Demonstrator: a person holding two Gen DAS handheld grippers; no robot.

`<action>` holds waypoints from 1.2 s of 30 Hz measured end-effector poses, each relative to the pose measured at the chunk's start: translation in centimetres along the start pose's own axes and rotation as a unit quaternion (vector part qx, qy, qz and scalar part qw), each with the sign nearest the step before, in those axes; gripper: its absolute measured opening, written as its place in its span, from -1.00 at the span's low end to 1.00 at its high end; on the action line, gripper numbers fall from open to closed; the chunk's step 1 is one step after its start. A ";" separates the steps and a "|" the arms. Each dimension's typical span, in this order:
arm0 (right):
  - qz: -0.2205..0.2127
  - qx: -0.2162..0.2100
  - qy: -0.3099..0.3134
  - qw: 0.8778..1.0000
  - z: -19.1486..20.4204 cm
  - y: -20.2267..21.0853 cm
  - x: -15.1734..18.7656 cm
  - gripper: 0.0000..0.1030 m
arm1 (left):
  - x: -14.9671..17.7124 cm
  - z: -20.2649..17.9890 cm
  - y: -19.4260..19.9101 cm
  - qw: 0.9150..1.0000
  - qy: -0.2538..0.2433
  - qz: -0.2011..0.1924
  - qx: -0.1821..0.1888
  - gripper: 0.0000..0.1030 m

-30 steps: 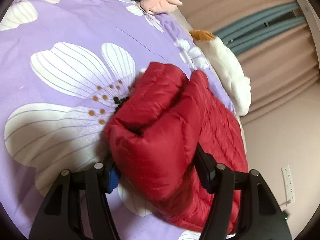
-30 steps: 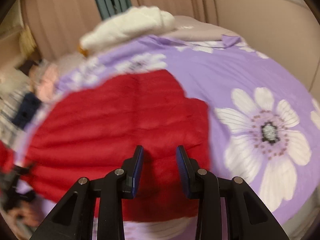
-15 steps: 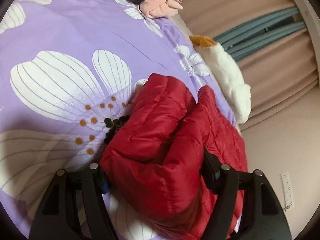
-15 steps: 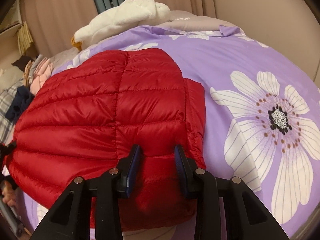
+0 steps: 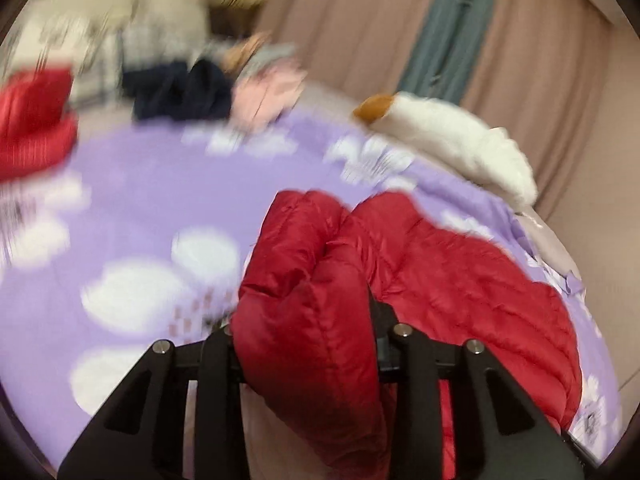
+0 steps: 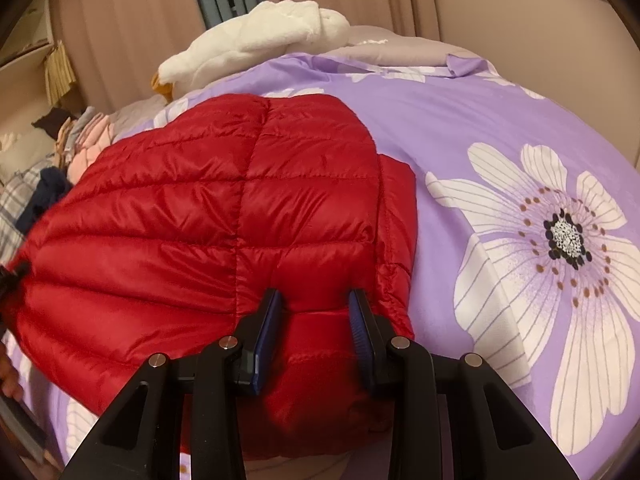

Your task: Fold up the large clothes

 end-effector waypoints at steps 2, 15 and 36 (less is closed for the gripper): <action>0.000 -0.002 -0.003 1.000 0.0 0.0 0.0 -0.36 | -1.8 -1.3 1.6 0.999 0.001 -0.024 0.026 -0.33; 0.004 -0.019 -0.003 1.000 0.1 -0.1 0.1 -0.36 | -4.5 -13.6 8.9 0.979 -0.059 -0.069 0.180 -0.30; -0.016 -0.009 -0.159 0.987 -9.6 6.3 -0.3 -0.36 | 8.8 -27.8 6.9 0.946 -0.137 0.111 0.273 -0.15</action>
Point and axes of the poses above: each gripper's, at about its wrist camera, not at the fingertips, and y roughly against the way its jaws point, z to its left, x to its underside, the point moved 9 cm from there along -y, roughly the way its jaws point, and after that the axes turned 7 degrees about -x, right-handed, at the moved point
